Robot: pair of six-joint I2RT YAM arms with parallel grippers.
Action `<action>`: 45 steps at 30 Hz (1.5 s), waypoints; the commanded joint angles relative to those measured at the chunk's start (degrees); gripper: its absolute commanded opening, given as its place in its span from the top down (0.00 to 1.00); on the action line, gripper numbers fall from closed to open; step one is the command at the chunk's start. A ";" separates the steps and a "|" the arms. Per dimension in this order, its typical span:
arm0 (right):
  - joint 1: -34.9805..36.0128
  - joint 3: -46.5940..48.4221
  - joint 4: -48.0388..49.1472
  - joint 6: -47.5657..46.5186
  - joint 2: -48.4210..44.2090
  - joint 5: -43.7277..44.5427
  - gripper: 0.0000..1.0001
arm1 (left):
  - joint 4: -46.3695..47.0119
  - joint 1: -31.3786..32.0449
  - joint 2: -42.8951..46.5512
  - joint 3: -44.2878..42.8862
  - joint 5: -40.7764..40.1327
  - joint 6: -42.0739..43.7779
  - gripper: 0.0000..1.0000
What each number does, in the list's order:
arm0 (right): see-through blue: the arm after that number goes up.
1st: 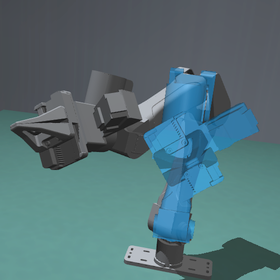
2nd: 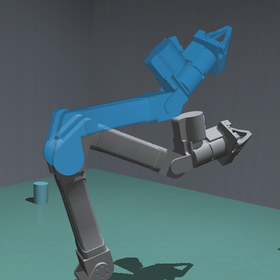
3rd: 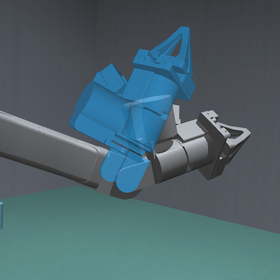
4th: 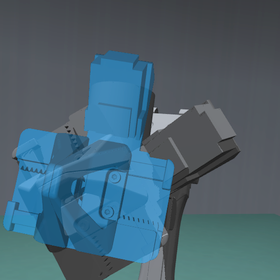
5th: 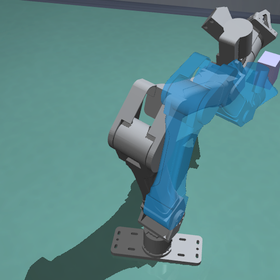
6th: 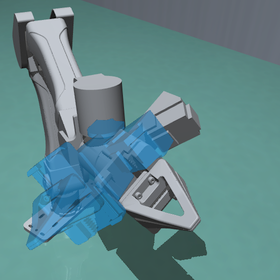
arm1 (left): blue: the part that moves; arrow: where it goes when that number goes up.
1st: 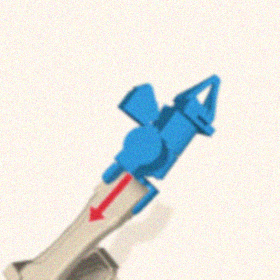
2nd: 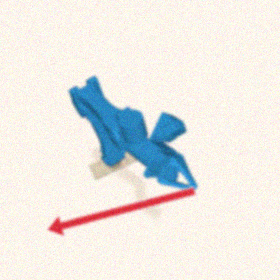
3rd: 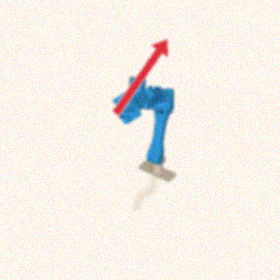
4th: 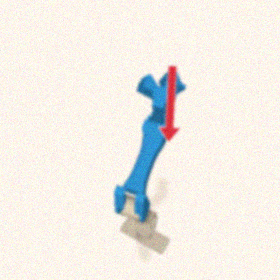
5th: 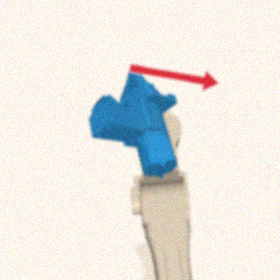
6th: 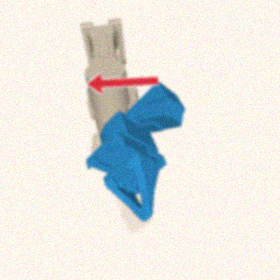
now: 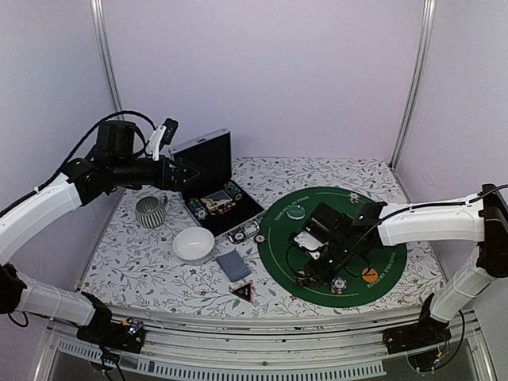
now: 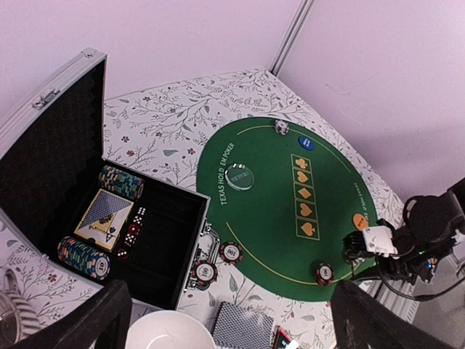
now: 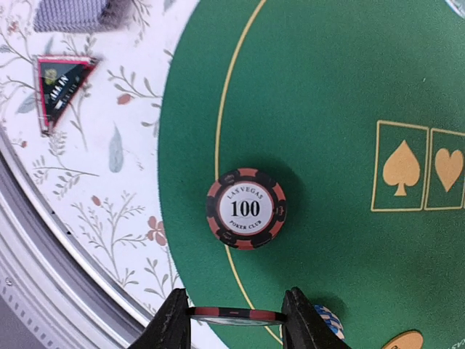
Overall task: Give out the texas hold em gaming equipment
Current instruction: Pick up the poker chip from the poker table mat, then place the poker chip in the small blind area.
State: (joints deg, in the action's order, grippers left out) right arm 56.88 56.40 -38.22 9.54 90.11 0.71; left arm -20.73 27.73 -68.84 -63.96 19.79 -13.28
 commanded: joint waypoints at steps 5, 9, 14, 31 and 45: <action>-14.55 9.80 -3.66 -2.40 -5.80 -3.16 0.75 | -3.75 -0.49 1.18 -2.61 -1.54 3.80 0.02; -26.53 14.45 -3.90 -3.92 -3.93 -2.34 0.75 | -5.59 -0.46 2.00 -3.40 -2.31 5.80 0.02; -39.34 19.73 -5.67 -6.38 3.68 -3.40 0.75 | -8.43 -0.79 2.41 -4.42 -3.42 8.79 0.02; -56.88 26.67 -8.88 -11.73 24.77 -1.16 0.74 | -11.24 -1.38 2.48 -3.54 -5.11 13.28 0.02; -57.06 28.88 -9.35 -12.03 26.81 1.93 0.28 | -12.34 -1.53 2.74 -3.70 -5.73 12.80 0.02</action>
State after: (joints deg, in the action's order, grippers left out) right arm -0.05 84.05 -47.16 -2.22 118.06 0.97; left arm -32.27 26.94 -67.07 -67.42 14.44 -0.64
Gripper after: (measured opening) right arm 0.682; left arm 0.981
